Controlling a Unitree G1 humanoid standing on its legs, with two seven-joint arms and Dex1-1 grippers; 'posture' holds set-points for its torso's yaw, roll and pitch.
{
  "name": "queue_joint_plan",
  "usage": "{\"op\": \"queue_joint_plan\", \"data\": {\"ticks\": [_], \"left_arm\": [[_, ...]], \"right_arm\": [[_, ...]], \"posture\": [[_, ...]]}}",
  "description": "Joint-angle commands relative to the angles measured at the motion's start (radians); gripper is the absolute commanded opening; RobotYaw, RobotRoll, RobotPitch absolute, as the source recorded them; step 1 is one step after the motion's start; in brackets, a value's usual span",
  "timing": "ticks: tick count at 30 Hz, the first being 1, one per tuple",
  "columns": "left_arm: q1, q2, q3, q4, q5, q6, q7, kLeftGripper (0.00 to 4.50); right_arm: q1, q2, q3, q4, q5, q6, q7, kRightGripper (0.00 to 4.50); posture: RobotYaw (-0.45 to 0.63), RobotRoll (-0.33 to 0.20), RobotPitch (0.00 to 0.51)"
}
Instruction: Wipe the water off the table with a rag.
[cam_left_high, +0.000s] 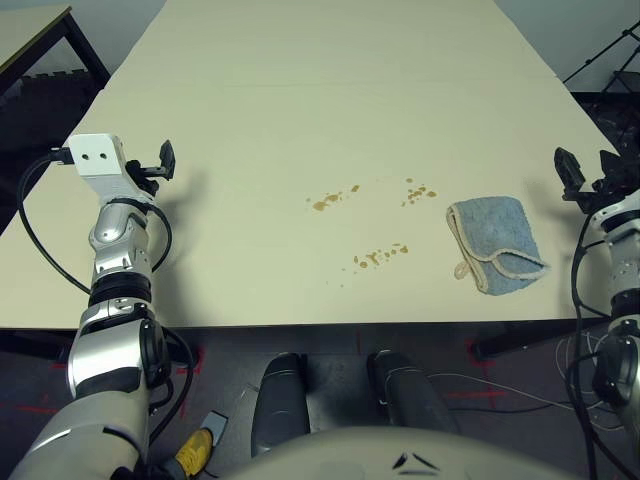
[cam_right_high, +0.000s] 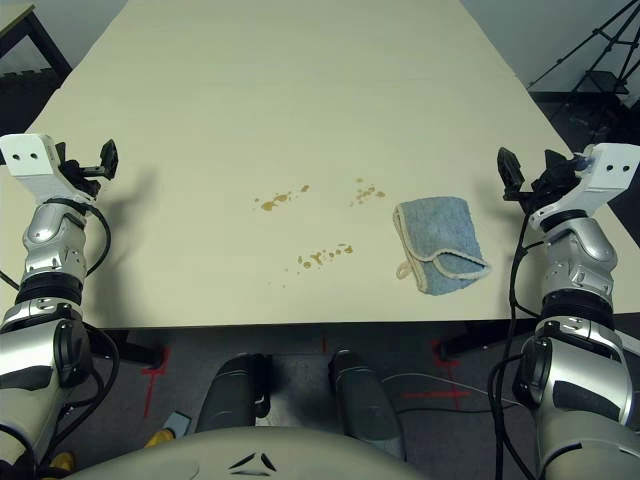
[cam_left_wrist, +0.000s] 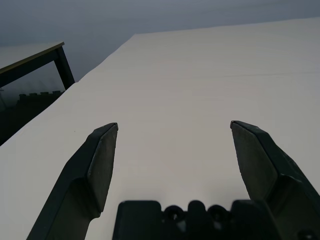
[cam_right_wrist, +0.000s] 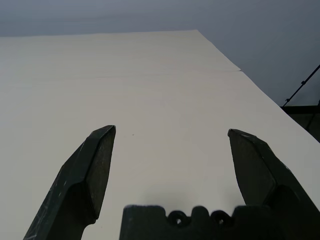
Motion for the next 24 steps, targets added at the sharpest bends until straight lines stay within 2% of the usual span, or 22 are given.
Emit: {"op": "queue_joint_plan", "data": {"ticks": [1, 10, 15, 19, 24], "left_arm": [[-0.008, -0.006, -0.004, 0.014, 0.010, -0.004, 0.005, 4.50], [-0.027, -0.013, -0.016, 0.006, -0.002, 0.007, -0.054, 4.50], [-0.012, -0.022, -0.035, -0.081, -0.071, 0.094, -0.283, 4.50], [0.048, -0.024, -0.070, -0.232, -0.126, 0.200, -0.464, 4.50], [0.209, 0.027, -0.161, -0.584, -0.281, 0.477, -0.781, 4.50]], "right_arm": [[0.001, 0.004, -0.001, 0.000, 0.002, -0.005, 0.003, 4.48], [0.005, -0.004, -0.004, -0.010, 0.005, 0.003, 0.006, 4.48], [0.008, -0.013, -0.005, -0.015, 0.006, 0.015, 0.009, 4.48], [0.010, -0.019, -0.006, -0.020, 0.007, 0.025, 0.010, 4.48], [0.003, -0.022, -0.001, -0.011, 0.003, 0.035, 0.013, 4.48]], "posture": [[-0.16, 0.000, 0.114], [-0.18, 0.000, 0.120], [-0.17, 0.000, 0.128], [-0.17, 0.000, 0.134], [-0.17, 0.000, 0.136]]}}
